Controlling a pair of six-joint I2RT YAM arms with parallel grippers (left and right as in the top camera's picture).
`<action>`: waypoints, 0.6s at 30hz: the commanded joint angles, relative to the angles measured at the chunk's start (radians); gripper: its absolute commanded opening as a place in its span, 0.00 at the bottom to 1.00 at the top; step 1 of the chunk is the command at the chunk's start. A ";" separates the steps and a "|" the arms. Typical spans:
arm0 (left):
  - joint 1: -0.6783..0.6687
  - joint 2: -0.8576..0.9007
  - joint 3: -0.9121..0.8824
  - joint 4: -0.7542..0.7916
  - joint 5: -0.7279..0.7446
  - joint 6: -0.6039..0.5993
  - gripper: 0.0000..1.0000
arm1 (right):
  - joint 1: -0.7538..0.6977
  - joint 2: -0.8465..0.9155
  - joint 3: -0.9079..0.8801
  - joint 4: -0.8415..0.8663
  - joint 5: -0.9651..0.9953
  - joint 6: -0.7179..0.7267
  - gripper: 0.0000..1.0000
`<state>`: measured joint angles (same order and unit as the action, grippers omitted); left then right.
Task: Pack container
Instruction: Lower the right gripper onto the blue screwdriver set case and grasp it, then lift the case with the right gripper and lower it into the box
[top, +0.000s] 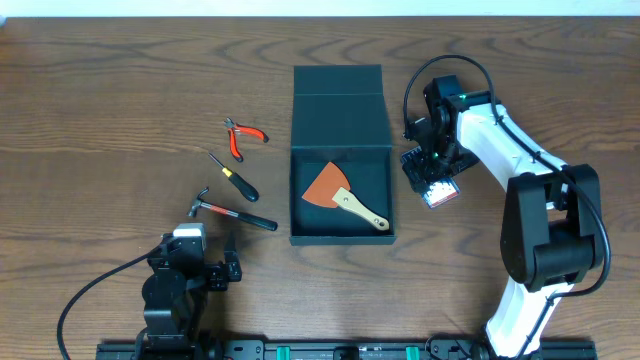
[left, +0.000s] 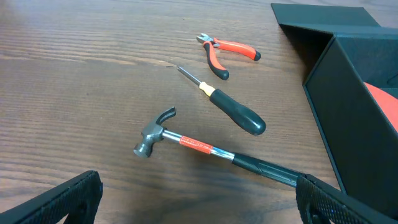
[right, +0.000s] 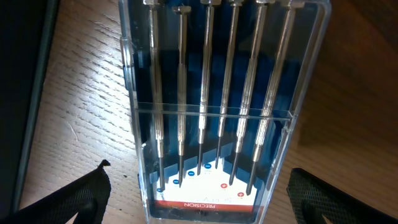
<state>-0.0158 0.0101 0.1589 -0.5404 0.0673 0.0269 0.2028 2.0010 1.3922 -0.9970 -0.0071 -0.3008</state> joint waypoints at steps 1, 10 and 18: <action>-0.001 -0.006 -0.013 0.003 -0.008 0.006 0.99 | 0.009 0.019 0.002 0.006 0.003 0.013 0.92; -0.001 -0.006 -0.013 0.003 -0.008 0.006 0.99 | 0.009 0.060 0.002 0.014 0.003 0.013 0.90; -0.001 -0.006 -0.013 0.003 -0.008 0.006 0.98 | 0.009 0.066 0.002 0.018 0.003 0.016 0.74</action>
<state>-0.0158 0.0101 0.1589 -0.5404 0.0673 0.0269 0.2028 2.0586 1.3922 -0.9810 -0.0002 -0.2951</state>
